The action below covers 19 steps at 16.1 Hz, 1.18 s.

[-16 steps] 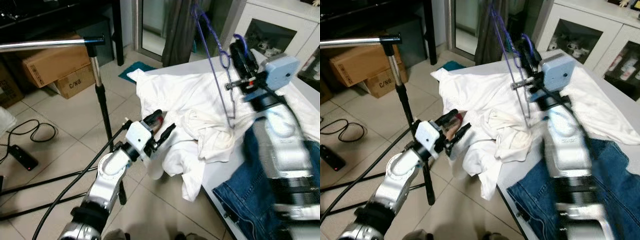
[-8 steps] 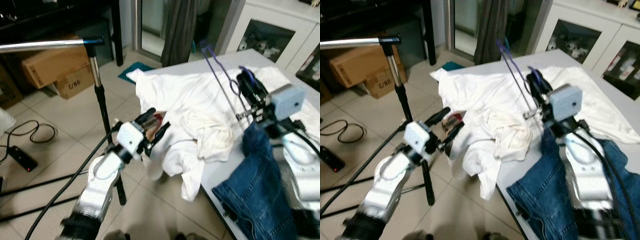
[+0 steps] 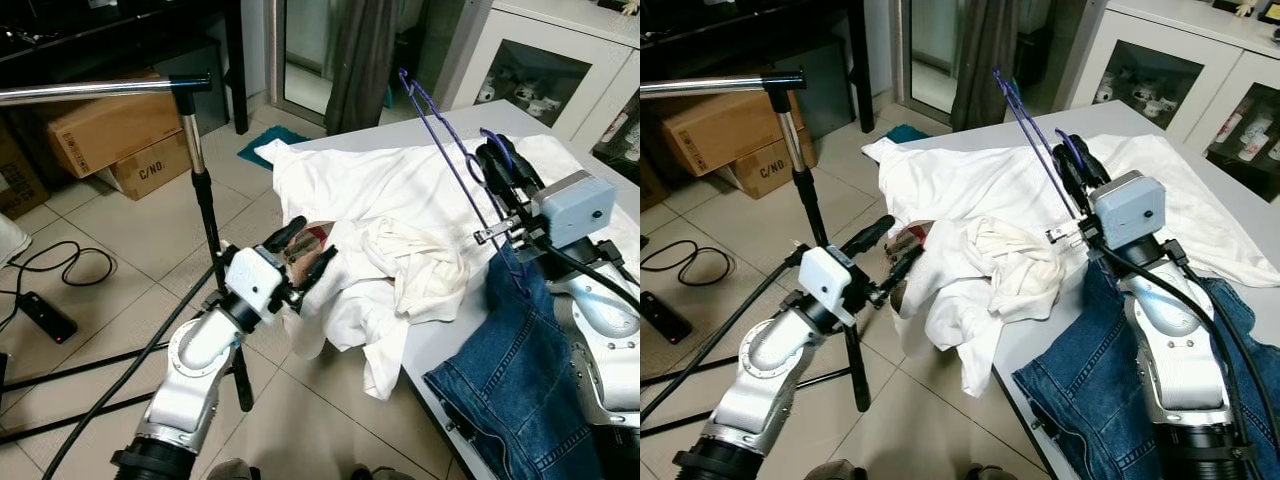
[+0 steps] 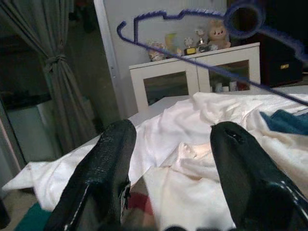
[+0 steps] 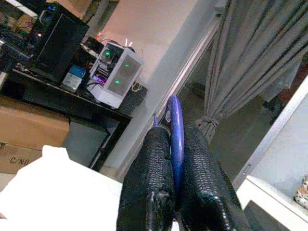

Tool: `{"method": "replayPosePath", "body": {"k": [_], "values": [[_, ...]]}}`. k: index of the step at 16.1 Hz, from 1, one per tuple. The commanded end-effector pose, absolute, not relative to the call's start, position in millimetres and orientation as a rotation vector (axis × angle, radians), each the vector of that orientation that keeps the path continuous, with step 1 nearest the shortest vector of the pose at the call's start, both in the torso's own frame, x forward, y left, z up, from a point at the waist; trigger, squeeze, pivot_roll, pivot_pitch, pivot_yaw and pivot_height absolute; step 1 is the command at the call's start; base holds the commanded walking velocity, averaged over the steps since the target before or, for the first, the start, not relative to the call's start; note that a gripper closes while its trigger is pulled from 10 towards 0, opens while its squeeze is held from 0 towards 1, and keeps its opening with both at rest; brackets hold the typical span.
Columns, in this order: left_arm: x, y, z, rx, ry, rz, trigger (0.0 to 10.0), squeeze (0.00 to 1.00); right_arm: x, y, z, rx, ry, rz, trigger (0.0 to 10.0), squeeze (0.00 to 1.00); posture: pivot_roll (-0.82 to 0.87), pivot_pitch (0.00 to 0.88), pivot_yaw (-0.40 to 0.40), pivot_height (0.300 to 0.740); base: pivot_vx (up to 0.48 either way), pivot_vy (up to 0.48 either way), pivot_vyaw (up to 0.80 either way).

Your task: Hang hanger

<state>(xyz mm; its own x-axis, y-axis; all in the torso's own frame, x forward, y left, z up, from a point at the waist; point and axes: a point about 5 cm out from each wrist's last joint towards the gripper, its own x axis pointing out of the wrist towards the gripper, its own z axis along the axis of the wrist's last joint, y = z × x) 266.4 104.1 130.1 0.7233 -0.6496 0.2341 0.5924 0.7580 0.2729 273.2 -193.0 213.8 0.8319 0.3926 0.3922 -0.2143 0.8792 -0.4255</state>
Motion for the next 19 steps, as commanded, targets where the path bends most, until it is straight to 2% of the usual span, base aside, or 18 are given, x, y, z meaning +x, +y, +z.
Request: {"method": "replayPosePath", "body": {"k": [1, 10, 14, 19], "values": [[265.3, 100.8, 131.7, 0.189, -0.326, -0.701, 10.0, 0.0, 275.1, -195.1, 216.9, -0.375, -0.488, 0.308, 10.0, 0.0, 0.05, 0.031, -0.058, 0.74, 0.0, 0.0, -0.42], [266.8, 99.9, 133.9, 0.205, -0.329, -0.704, 10.0, 0.0, 276.6, -188.5, 215.1, -0.333, -0.481, 0.307, 10.0, 0.0, 0.04, 0.04, -0.058, 0.74, 0.0, 0.0, -0.71], [264.6, 98.1, 132.0, 0.209, -0.322, -0.72, 10.0, 0.0, 277.2, -184.9, 214.5, -0.324, -0.483, 0.313, 10.0, 0.0, 0.05, 0.043, -0.059, 0.74, 0.0, -0.48, -0.74], [264.4, 97.2, 131.7, 0.199, -0.319, -0.722, 10.0, 0.0, 277.6, -185.2, 215.4, -0.321, -0.485, 0.315, 10.0, 0.0, 0.04, 0.05, -0.057, 0.74, 0.0, 0.0, -0.62]]}}
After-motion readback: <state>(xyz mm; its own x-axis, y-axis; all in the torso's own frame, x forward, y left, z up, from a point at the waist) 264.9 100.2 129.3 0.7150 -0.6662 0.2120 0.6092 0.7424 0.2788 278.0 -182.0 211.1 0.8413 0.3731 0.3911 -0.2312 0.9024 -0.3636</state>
